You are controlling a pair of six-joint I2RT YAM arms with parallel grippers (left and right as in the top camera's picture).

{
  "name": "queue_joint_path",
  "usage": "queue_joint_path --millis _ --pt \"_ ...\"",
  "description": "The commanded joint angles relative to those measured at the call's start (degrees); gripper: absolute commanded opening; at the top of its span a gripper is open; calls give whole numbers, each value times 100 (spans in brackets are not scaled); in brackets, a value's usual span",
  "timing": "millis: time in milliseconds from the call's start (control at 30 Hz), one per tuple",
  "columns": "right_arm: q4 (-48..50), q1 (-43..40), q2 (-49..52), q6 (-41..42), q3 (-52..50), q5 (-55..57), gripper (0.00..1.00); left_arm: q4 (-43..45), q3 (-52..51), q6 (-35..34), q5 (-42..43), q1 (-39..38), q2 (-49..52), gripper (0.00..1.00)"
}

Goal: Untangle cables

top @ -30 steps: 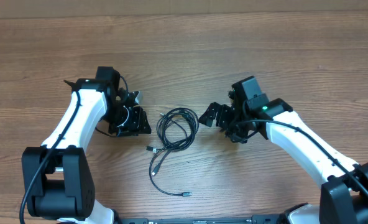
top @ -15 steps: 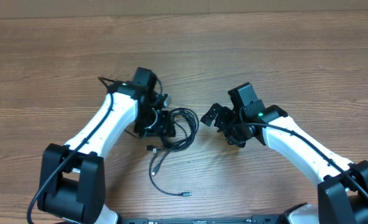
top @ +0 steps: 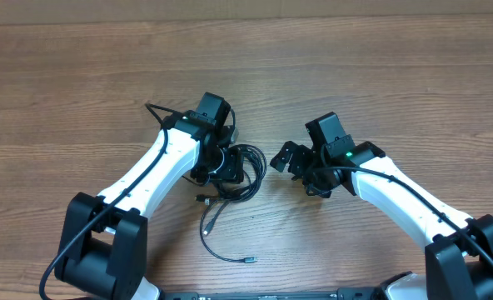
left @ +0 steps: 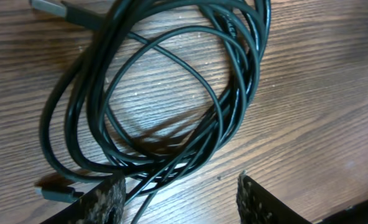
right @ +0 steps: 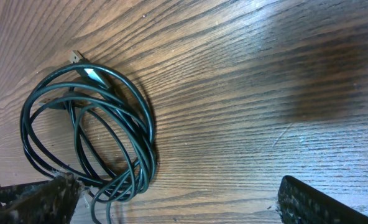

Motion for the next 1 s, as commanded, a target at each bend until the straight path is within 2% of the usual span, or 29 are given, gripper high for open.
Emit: queue_joint_path --millis 0,233,633,967 --pt "20 22 -4 -46 -46 59 100 -35 85 -168 -275 -39 -105 57" --pt "-61 22 -4 -46 -46 59 100 -4 -81 -509 -765 -39 -105 56" --pt "-262 22 -4 -46 -46 -13 100 785 -962 -527 -780 -37 -105 59" --pt "-356 22 -4 -46 -46 -330 100 1453 -1292 -525 -785 -37 -105 58"
